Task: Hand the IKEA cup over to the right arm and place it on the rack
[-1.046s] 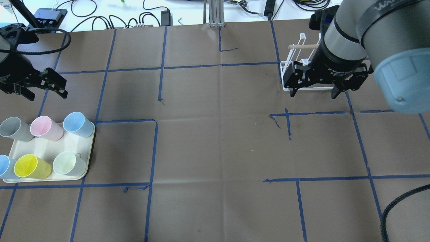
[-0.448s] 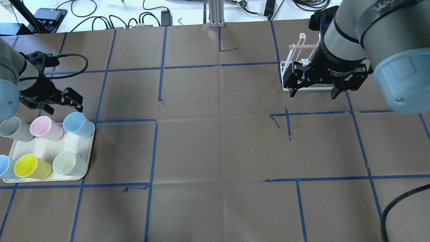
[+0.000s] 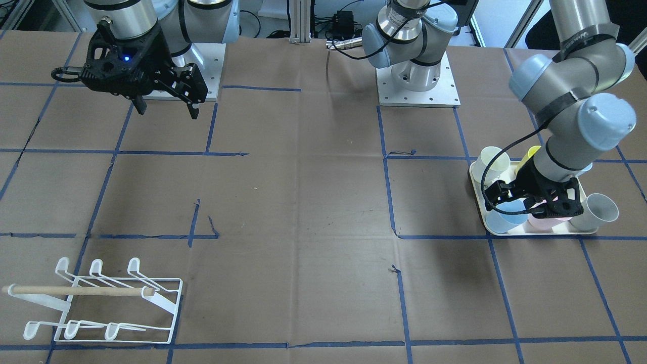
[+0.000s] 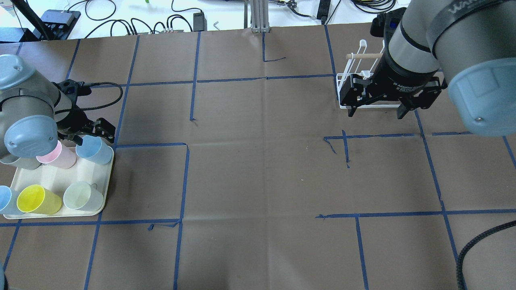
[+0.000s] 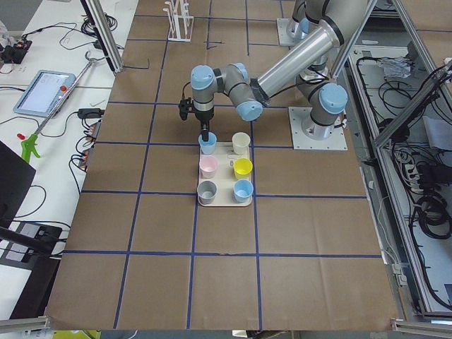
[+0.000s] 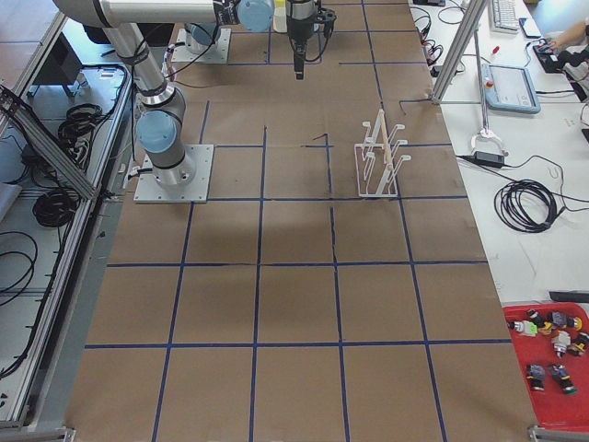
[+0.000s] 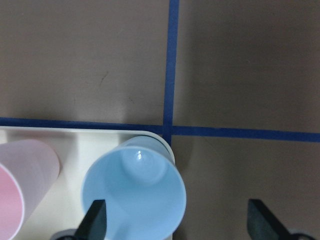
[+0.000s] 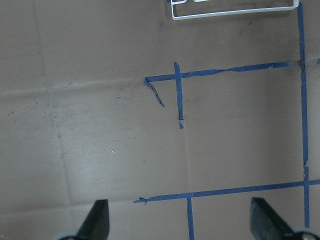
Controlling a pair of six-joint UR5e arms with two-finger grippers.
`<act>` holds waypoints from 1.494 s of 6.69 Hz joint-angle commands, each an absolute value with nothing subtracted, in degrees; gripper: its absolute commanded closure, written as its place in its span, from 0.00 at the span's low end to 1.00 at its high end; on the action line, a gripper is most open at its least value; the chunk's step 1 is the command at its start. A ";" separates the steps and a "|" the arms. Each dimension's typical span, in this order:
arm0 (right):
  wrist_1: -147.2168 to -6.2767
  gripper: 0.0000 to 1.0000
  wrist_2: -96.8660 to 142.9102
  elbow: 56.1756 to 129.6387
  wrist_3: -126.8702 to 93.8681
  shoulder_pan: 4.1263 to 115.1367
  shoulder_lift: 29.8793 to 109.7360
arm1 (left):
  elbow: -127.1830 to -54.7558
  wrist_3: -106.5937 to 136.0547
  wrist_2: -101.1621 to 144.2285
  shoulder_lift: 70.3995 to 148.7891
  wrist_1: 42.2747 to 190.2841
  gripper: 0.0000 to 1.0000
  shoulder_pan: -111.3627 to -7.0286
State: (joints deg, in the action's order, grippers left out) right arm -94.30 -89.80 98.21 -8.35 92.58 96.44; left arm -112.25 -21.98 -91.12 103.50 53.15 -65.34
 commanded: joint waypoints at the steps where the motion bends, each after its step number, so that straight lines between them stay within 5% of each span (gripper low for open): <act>1: -94.31 0.00 -89.82 98.17 -8.35 92.55 96.42 | -112.59 -22.15 -91.14 104.58 52.73 0.01 -65.39; 4: -94.31 0.00 -89.82 98.26 -8.35 92.55 96.42 | -113.81 -22.24 -91.41 104.77 52.73 0.05 -65.30; 6: -94.39 0.00 -89.74 98.26 -8.79 92.55 96.50 | -114.26 -22.15 -91.49 104.24 53.00 0.69 -65.21; 7: -95.09 0.00 -89.39 98.26 -8.79 92.55 96.33 | -114.17 -22.15 -91.23 103.80 53.52 0.92 -65.21; 8: -101.28 0.00 -85.90 99.31 -8.79 92.64 95.98 | -113.73 -22.24 -91.14 103.62 53.53 1.00 -65.13; 10: -115.25 0.00 -80.01 105.79 -8.79 92.55 96.68 | -112.86 -22.32 -91.23 101.62 54.14 1.00 -65.13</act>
